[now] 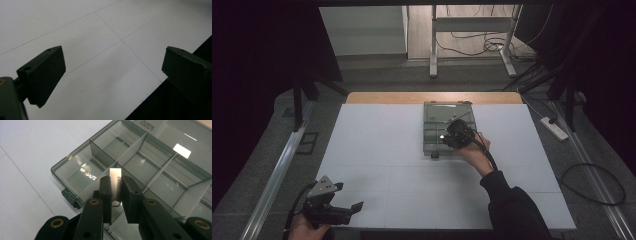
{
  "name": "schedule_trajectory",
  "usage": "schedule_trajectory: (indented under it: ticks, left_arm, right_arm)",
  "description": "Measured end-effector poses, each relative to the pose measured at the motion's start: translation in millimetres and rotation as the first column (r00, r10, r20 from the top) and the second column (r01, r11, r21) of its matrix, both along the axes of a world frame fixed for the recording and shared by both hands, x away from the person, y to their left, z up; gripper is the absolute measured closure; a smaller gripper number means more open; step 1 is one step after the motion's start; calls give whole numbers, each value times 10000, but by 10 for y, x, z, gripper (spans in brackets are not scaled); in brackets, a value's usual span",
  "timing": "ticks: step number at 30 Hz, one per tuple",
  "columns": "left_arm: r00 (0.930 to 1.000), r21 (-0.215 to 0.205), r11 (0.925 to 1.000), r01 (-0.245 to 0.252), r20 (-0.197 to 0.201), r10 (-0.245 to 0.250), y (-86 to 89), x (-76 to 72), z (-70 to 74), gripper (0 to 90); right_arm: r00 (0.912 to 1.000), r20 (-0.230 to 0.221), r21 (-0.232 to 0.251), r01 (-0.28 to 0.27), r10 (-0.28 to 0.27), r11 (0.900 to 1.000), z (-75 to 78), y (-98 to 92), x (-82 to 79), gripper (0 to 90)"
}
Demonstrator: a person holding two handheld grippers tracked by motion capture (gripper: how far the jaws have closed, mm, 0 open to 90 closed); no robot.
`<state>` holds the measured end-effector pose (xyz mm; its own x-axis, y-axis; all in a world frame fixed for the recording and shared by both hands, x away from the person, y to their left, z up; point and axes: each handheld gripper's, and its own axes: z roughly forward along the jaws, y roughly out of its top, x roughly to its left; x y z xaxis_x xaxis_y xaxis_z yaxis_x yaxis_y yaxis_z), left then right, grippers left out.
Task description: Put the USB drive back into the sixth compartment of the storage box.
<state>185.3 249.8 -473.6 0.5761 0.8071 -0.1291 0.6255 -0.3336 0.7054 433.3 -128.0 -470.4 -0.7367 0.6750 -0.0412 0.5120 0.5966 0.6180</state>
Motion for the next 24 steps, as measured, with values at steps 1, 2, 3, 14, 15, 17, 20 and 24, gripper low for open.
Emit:
schedule_trajectory:
  ticks: [1, 2, 3, 14, 15, 17, 20, 24]
  left_arm:
    - [10000, 0, 10000, 0, 0, 0, 0, 0, 0, 49]
    - [10000, -1, 10000, 2, 2, -2, 0, 0, 0, 49]
    - [10000, -11, 10000, 4, 9, -4, 3, -1, 0, 49]
    - [10000, -46, 10000, -36, -2, 36, 7, -2, -1, 45]
    - [10000, -46, 10000, -36, -2, 36, 7, -2, -1, 45]
    - [10000, -58, 10000, -59, 0, 59, 9, -2, -1, 45]
    - [10000, -82, 9999, -76, -9, 76, 11, -2, -1, 45]
    - [10000, -108, 9999, -91, -27, 91, 16, -2, -2, 45]
  right_arm:
    - [10000, 0, 0, 0, 0, 10000, 0, 0, 0, 783]
    - [10000, -42, -33, 11, -11, 10000, -16, 6, 5, 782]
    - [10000, -74, -104, 13, -14, 9999, -41, 19, 10, 781]
    - [9997, 249, -170, 36, -32, 9998, -11, 37, -37, 654]
    - [9997, 249, -170, 36, -32, 9998, -11, 37, -37, 654]
    - [9998, 202, -164, 40, -36, 9999, -3, 36, -50, 624]
    - [9999, 143, -163, 19, -17, 9999, 10, 36, -65, 575]
    - [10000, 19, -104, -3, 3, 9999, 27, 29, -84, 522]
